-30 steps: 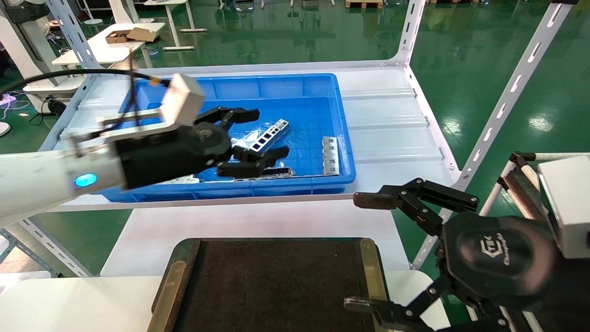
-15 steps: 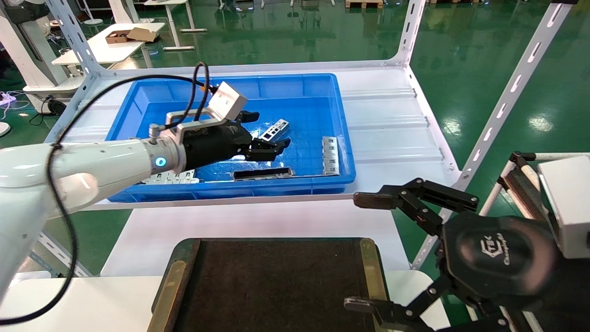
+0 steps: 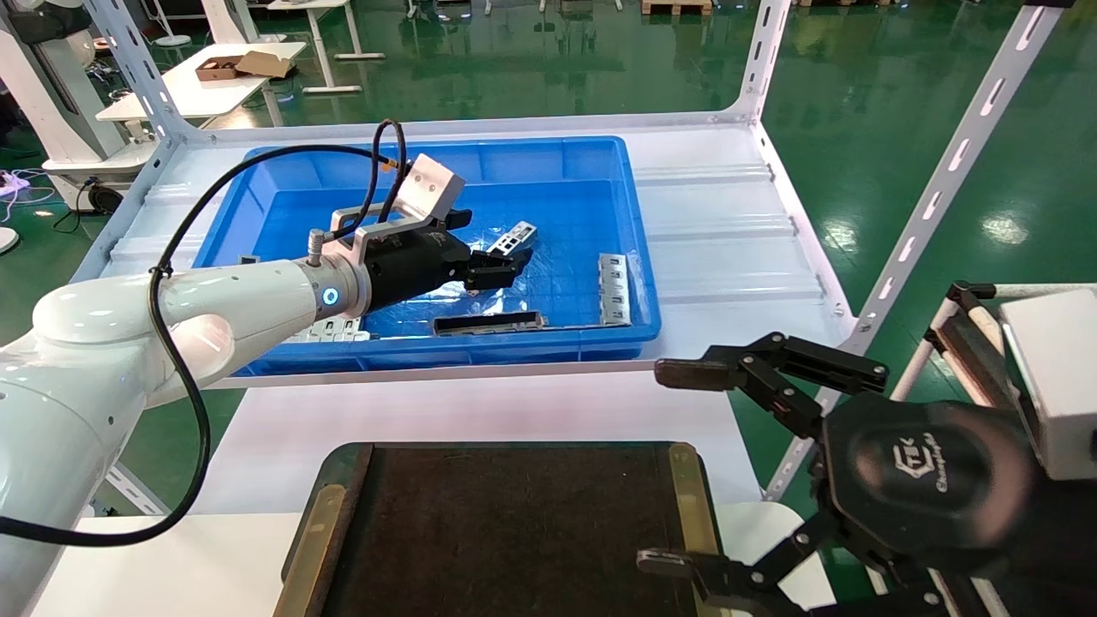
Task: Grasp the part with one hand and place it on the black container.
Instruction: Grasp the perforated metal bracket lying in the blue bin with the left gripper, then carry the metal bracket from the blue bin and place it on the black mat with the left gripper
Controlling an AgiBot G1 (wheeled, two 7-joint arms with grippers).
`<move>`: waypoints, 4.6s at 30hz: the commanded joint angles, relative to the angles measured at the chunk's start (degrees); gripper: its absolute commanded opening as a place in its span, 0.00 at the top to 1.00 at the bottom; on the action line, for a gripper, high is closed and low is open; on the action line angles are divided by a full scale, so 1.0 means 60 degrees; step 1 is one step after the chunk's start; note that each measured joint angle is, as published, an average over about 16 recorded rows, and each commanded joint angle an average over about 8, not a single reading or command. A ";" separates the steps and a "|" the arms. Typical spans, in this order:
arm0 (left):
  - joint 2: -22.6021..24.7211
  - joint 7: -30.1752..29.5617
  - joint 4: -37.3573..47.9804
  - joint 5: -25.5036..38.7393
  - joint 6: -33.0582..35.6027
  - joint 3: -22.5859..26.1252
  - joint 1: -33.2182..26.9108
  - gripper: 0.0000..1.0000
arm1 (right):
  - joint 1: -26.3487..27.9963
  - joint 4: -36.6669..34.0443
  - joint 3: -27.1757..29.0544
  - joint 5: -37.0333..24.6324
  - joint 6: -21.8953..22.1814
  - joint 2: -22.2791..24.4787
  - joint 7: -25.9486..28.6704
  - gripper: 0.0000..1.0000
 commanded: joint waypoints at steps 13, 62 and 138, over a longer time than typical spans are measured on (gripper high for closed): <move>-0.0012 -0.0196 0.0223 -0.0147 -0.0344 0.0174 0.0210 1.00 | 0.0002 0.0000 -0.0010 0.0007 0.0004 0.0004 -0.0005 1.00; -0.2548 -0.0034 -0.0929 -0.1617 0.6205 -0.0061 -0.0186 1.00 | 0.0009 0.0000 -0.0041 0.0028 0.0018 0.0017 -0.0021 1.00; -0.0177 -0.6446 -0.7663 -0.1691 -0.7710 0.2637 0.8746 0.69 | 0.0019 0.0000 -0.0086 0.0059 0.0038 0.0036 -0.0043 0.54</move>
